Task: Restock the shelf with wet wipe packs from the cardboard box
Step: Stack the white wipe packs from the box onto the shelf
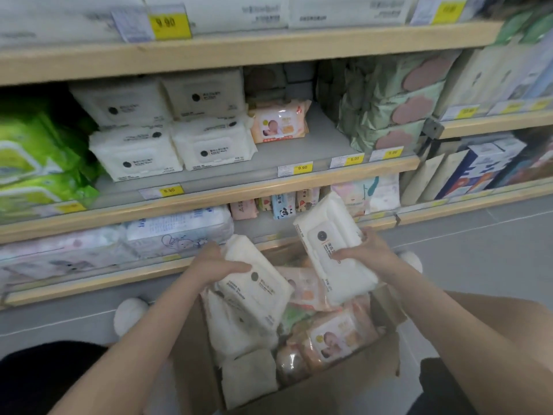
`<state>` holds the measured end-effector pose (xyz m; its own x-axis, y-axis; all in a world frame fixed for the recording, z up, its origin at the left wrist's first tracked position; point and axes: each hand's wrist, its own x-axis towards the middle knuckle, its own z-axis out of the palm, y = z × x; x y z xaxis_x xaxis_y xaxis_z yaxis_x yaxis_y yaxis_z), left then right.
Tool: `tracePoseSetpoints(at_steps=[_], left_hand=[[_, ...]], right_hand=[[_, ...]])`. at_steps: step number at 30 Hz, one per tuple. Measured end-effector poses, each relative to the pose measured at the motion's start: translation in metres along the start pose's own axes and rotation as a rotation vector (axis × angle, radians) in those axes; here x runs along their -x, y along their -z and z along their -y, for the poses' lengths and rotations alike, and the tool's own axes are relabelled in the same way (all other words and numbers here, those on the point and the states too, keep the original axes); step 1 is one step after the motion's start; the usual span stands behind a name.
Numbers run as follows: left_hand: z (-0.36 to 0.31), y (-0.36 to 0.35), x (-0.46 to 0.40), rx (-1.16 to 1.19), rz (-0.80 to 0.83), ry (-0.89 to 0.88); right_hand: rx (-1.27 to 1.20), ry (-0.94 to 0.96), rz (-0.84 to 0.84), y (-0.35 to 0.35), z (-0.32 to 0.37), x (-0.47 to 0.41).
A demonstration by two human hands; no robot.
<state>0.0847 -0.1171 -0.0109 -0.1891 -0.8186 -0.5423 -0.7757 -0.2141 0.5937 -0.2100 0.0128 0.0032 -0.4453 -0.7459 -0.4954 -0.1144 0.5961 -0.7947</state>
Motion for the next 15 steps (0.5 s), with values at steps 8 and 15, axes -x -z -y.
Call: tracePoseSetpoints(at_steps=[8, 15], left_hand=[[0.029, 0.116, 0.038, 0.197, -0.375, -0.052], [0.083, 0.183, 0.051, 0.33, -0.626, -0.033]], right_hand=[[0.409, 0.328, 0.053, -0.04, 0.105, 0.001], [0.617, 0.553, 0.144, -0.122, 0.193, -0.011]])
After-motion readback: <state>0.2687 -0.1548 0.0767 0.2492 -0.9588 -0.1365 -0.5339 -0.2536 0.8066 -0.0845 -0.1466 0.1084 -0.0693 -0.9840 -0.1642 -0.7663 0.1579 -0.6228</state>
